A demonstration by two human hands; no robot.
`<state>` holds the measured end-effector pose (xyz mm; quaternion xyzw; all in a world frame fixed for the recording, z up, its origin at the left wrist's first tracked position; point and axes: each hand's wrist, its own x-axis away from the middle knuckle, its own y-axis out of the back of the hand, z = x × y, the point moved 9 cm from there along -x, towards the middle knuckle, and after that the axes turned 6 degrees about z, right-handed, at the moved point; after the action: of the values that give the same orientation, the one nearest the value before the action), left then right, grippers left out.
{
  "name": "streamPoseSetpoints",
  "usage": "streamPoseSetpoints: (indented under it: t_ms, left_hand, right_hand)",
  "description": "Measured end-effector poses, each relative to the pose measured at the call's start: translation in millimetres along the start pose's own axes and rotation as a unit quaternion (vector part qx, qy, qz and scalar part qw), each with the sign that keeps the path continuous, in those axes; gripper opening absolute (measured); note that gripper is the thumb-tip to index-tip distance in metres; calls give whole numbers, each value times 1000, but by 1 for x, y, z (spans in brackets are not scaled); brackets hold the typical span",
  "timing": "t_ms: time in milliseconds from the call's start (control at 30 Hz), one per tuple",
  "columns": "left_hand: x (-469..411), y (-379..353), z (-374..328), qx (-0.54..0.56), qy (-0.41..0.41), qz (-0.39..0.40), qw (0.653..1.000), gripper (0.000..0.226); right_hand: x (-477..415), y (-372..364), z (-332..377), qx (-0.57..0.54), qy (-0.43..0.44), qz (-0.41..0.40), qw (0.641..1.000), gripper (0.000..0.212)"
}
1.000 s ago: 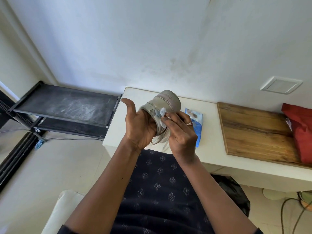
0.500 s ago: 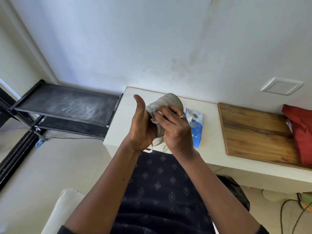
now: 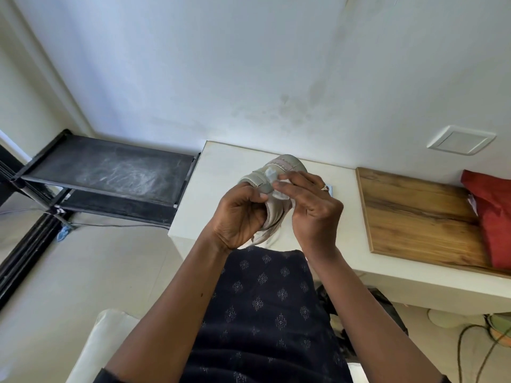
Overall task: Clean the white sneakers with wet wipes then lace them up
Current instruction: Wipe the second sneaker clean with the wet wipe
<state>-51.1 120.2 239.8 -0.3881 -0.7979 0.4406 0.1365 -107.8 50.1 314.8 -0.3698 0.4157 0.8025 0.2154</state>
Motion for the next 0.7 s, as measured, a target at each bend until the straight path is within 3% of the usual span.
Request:
streamPoseSetpoints:
  t_ms: [67,133,233,333,433,600,700]
  left_hand:
    - [-1,5,4,-67,9,-46,997,37]
    - [1,13,7,-175,19,-101,979,36]
    - [7,22,11,-257,22,-155,954,7]
    - [7,14,14,-324,29,-136,936,16]
    - [7,5,17,-368,37,-116,922,17]
    - [2,-2,19,-429,36,-90,898,17]
    - [2,5,19,-406,41,-115,906,27]
  right_hand:
    - [-6,-3,4,6,-1,24,1000,34]
    - [-14,-9,20,-9,45,82,996,31]
    - [-26,-23,32,-11,68,174,982,28]
    - [-38,-46,27,27,34,277,960,30]
    - [-32,-74,6,74,-29,407,910,33]
    - [-36,-42,21,-25,40,307,951,21]
    - [-31,-17,22,-53,48,261,963,23]
